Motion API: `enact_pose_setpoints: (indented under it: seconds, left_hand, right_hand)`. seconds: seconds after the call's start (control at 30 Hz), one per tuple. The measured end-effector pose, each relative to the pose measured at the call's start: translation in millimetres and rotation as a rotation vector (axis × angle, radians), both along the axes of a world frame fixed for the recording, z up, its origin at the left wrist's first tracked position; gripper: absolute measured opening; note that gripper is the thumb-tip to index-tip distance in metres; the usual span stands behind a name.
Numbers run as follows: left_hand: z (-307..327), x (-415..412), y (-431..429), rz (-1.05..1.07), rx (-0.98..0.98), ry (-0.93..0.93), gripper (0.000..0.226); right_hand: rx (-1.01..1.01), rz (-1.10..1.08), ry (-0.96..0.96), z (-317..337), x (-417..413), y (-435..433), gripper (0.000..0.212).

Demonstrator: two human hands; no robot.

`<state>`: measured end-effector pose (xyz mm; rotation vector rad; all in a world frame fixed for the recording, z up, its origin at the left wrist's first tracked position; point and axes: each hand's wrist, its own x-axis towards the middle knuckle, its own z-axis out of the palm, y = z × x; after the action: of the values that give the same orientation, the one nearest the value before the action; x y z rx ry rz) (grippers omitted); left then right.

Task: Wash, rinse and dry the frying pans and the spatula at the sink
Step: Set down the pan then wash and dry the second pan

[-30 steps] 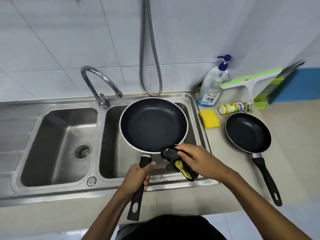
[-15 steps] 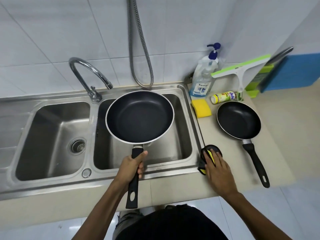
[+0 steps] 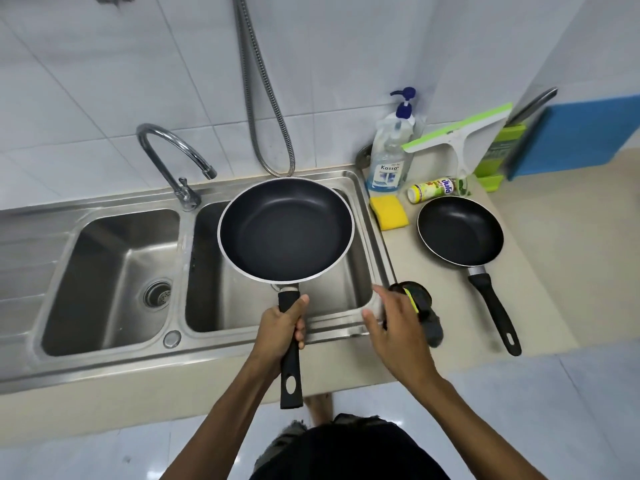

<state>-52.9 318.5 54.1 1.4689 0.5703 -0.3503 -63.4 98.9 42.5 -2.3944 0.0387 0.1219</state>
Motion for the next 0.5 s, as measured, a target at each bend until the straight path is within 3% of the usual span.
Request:
enact_pose_setpoints:
  seconds: [0.07, 0.23, 0.37, 0.5]
  left_hand:
    - [5.8, -3.7, -15.1, 0.01, 0.053, -0.05, 0.044]
    - [10.9, -23.6, -49.6, 0.062, 0.18, -0.161, 0.052]
    - [12.0, -48.6, -79.3, 0.108, 0.152, -0.2, 0.05]
    - [21.2, -77.8, -115.1, 0.115, 0.122, -0.198, 0.055]
  right_hand:
    - [0.264, 0.079, 0.168, 16.4, -18.8, 26.6, 0.046]
    - [0.553, 0.072, 0.354, 25.8, -61.0, 55.2, 0.031]
    - [0.612, 0.021, 0.33, 25.6, -87.2, 41.2, 0.033]
    - [0.585, 0.039, 0.285, 24.8, -115.7, 13.3, 0.051]
